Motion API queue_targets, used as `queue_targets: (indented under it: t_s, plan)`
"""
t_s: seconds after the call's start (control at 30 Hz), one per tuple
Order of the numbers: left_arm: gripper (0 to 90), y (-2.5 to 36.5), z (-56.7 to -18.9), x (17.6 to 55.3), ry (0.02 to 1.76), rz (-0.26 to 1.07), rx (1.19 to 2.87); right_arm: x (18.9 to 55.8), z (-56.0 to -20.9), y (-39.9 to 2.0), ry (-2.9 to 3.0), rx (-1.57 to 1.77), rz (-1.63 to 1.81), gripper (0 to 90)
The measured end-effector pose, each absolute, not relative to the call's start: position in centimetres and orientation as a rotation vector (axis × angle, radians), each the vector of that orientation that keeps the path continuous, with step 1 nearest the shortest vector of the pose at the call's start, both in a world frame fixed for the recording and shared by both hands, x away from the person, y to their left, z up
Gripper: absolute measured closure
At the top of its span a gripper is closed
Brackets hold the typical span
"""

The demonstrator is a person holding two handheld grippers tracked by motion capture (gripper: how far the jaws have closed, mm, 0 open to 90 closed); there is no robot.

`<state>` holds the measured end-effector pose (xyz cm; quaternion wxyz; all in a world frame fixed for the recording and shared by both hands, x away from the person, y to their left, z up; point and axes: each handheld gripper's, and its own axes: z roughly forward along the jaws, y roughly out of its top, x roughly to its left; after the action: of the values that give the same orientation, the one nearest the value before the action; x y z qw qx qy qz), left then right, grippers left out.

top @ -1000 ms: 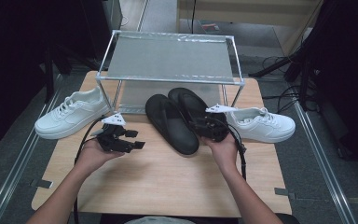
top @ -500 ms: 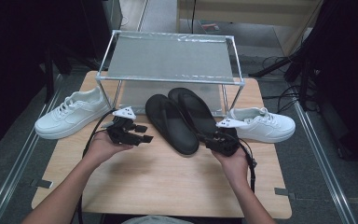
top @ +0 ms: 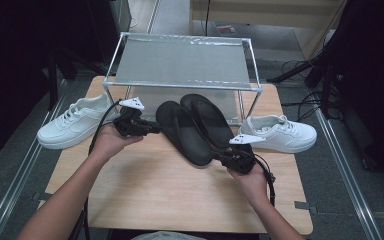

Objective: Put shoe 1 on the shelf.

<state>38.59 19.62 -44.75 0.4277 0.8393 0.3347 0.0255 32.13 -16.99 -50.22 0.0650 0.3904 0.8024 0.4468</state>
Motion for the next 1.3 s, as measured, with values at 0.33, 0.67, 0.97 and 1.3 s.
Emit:
queue_targets:
  t_s: [0.33, 0.67, 0.97, 1.3]
  plan:
    - [87.3, 18.8, -41.8, 40.9, 0.812, 0.083, 2.11, 32.2, -51.2, -16.9, 2.46, 1.127, 1.271, 90.0]
    - [90.0, 18.2, -36.7, 42.9, 0.77, 0.172, 2.115, 31.9, -52.2, -16.6, 2.541, 1.106, 1.25, 90.0]
    - [90.0, 17.5, -34.4, 46.3, 0.705, 0.259, 2.167, 31.9, -52.9, -16.1, 2.593, 1.062, 1.175, 90.0]
    - [90.0, 18.2, -35.1, 48.9, 0.806, 0.24, 2.177, 32.3, -53.1, -16.1, 2.598, 1.038, 1.169, 90.0]
